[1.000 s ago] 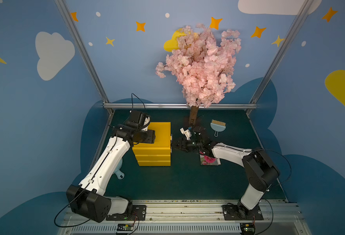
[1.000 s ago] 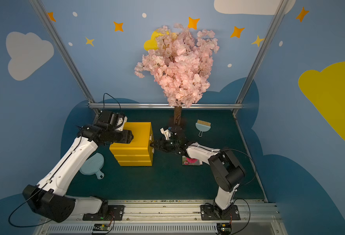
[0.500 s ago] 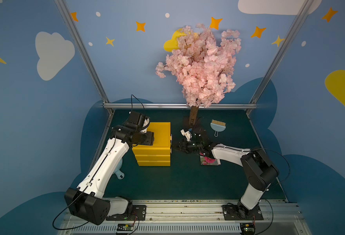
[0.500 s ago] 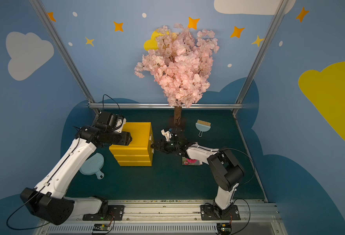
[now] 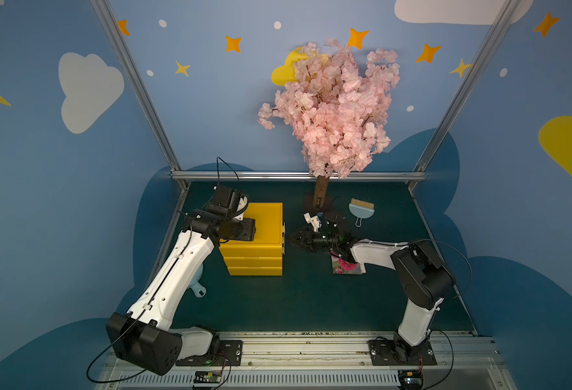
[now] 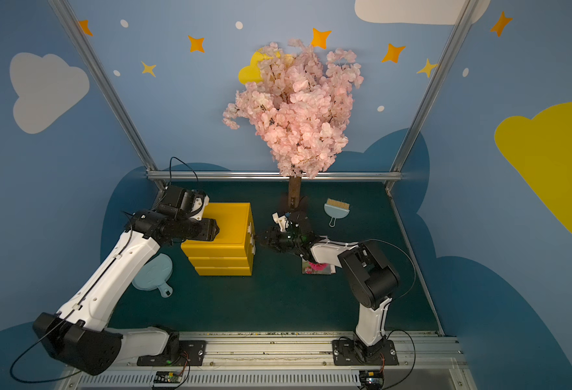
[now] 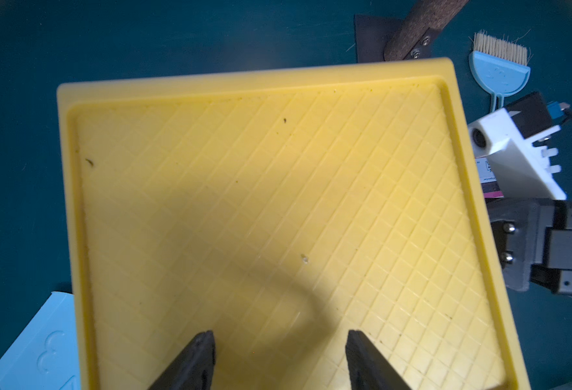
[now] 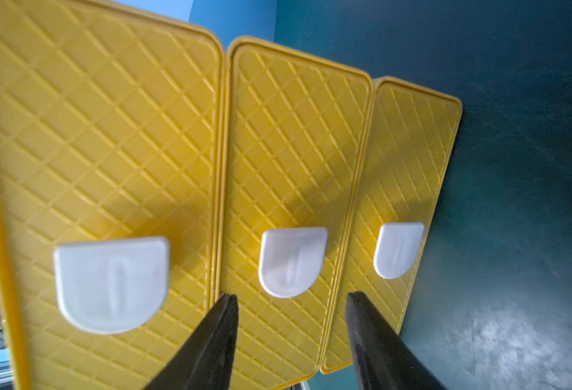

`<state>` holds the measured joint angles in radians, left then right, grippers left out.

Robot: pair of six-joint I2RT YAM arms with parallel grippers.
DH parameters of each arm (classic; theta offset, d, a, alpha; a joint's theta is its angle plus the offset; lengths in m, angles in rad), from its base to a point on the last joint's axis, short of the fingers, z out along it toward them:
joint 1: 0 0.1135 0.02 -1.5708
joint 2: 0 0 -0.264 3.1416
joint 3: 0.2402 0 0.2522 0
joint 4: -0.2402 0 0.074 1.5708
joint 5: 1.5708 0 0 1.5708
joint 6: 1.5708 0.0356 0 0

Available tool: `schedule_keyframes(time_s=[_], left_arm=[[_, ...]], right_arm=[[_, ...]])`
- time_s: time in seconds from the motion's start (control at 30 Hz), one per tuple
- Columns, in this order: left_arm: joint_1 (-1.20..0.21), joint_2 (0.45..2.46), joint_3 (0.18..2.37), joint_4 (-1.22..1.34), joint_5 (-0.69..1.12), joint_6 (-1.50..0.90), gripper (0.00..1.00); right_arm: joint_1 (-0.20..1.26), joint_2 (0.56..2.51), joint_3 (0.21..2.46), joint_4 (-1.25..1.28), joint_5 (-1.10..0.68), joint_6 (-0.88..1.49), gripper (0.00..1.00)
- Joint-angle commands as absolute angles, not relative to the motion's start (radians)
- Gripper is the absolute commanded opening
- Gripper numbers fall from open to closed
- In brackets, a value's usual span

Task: Take the seed bags out of the drawer
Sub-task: Open the drawer in the storage box.

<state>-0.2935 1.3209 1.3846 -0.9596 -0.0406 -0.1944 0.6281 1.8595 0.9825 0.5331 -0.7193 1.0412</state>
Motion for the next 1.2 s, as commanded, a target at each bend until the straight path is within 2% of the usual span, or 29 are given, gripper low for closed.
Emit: schedule_keyframes(time_s=[0.0, 0.5, 0.9, 1.17], left_arm=[[-0.287, 1.328, 1.353, -1.032, -0.04, -0.207, 0.66], [-0.288, 1.335, 1.351, -1.031, -0.037, -0.206, 0.66], [-0.288, 1.336, 1.35, -1.029, -0.034, -0.204, 0.66], [-0.287, 1.33, 1.342, -1.025, -0.034, -0.206, 0.66]], right_arm=[[0.631, 1.895, 1.016, 0.637, -0.747, 1.095, 0.56], [0.644, 1.935, 1.055, 0.616, -0.76, 1.087, 0.57], [0.666, 1.927, 1.136, 0.348, -0.695, 0.958, 0.54], [0.691, 1.905, 1.21, 0.081, -0.581, 0.814, 0.45]])
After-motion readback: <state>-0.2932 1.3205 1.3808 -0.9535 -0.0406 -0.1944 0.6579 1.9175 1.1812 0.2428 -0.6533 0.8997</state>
